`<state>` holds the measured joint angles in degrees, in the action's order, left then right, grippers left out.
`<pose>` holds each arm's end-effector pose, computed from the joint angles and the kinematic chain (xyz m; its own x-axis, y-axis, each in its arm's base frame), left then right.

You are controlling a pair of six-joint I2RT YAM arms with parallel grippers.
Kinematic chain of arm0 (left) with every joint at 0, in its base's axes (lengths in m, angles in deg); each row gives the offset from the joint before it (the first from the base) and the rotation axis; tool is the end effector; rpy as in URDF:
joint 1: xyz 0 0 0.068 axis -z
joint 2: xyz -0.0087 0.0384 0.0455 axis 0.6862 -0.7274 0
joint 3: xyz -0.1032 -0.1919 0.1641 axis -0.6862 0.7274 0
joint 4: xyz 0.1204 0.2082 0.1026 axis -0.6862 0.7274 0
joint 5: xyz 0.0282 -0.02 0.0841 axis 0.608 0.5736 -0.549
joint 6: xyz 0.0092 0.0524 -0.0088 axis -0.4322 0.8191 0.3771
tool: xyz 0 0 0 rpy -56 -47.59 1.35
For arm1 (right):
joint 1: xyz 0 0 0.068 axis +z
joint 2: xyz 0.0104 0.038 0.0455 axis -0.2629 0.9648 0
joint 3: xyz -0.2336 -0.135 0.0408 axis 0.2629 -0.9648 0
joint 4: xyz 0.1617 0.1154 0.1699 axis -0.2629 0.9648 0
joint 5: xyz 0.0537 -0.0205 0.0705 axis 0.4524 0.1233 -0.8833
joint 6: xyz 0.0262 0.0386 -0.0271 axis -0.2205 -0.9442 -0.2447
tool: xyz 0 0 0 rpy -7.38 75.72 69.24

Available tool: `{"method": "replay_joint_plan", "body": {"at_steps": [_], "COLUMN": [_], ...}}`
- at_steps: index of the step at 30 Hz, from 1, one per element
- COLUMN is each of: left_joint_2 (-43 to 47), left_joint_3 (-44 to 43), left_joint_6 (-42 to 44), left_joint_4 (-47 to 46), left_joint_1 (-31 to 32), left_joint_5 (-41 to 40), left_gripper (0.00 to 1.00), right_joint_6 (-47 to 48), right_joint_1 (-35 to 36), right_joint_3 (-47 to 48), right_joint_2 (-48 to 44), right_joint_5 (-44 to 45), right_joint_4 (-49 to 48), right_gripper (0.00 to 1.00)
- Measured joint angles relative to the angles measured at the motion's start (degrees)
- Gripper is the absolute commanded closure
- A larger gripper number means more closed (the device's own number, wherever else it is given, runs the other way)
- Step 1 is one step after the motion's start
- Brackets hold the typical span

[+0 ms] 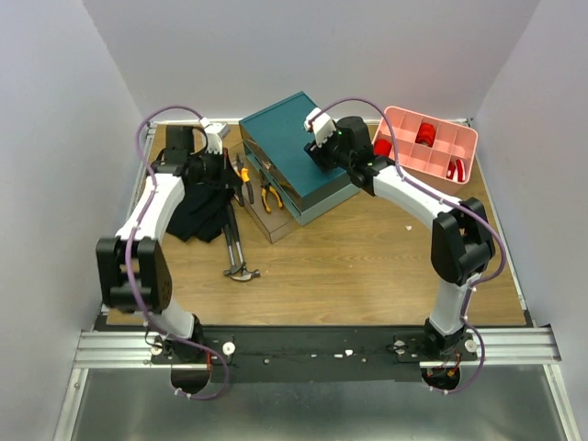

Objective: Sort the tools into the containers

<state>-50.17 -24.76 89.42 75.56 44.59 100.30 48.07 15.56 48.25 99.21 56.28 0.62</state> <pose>0.3386 -0.0289 0.2997 -0.6962 0.0182 -0.7176 0.4521 0.7876 -0.4187 0.3874 0.2326 0.2828 -0.0761 -0.5477 -0.8332 -0.6381 0.6689 -0.3814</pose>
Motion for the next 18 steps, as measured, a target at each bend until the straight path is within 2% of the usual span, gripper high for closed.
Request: {"method": "replay_joint_plan", "body": {"at_steps": [2, 5, 6, 9, 12, 14, 17, 18], "left_joint_2": [-4.7, -9.9, -10.6, -14.0, -15.0, -13.9, -10.0, -8.9], "left_joint_3": [0.0, 0.2, 0.2, -0.4, -2.4, -3.3, -2.1, -1.6], "left_joint_6": [-9.1, -19.4, -21.3, -27.4, -27.5, -26.6, -23.8, -22.8], "left_joint_4": [-5.3, -11.5, -12.6, -15.3, -13.4, -12.2, -9.9, -9.6], "left_joint_1": [0.0, 0.4, 0.5, 1.2, 1.3, 0.8, -1.7, -2.4], "left_joint_5": [2.0, 3.8, 4.1, 4.9, 5.0, 5.1, 4.9, 4.8], "left_gripper": [1.00, 0.65, 0.48, 0.40, 0.37, 0.39, 0.72, 0.92], "right_joint_6": [0.2, 0.7, 1.0, 1.5, 2.0, 2.1, 2.4, 2.5], "right_joint_1": [0.1, 0.3, 0.3, 0.4, 0.4, 0.4, 0.5, 0.5], "right_joint_3": [-0.5, -1.5, -1.8, -2.7, -3.8, -4.5, -4.9, -4.9], "right_joint_2": [-0.4, -1.2, -1.5, -2.2, -3.1, -3.7, -3.9, -3.9], "right_joint_5": [0.1, 0.1, 0.2, 0.2, 0.2, 0.2, 0.2, 0.2], "right_joint_4": [-0.2, -0.3, -0.3, -0.4, -0.6, -0.8, -1.1, -1.0], "right_gripper": [0.34, 0.34, 0.34, 0.34, 0.34, 0.34, 0.34, 0.34]}}
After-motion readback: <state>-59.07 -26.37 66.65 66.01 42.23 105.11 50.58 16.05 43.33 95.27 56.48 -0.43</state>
